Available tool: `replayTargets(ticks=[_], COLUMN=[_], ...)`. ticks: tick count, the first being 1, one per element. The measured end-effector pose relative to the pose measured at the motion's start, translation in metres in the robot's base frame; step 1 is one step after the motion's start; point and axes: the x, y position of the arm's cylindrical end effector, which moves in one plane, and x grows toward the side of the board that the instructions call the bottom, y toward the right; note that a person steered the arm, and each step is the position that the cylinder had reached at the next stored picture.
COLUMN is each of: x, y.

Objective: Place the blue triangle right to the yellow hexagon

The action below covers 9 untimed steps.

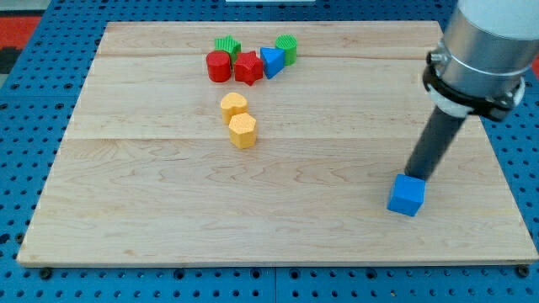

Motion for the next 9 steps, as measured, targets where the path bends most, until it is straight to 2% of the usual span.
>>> replayTargets(ticks=[1,2,3,4,5,6,7,8,9], x=[-0.11,-0.186,-0.218,-0.212,-0.221,-0.204,-0.179,-0.127,-0.092], y=[-0.003,-0.039,-0.118,-0.192,-0.215,-0.227,-0.161,-0.131,-0.094])
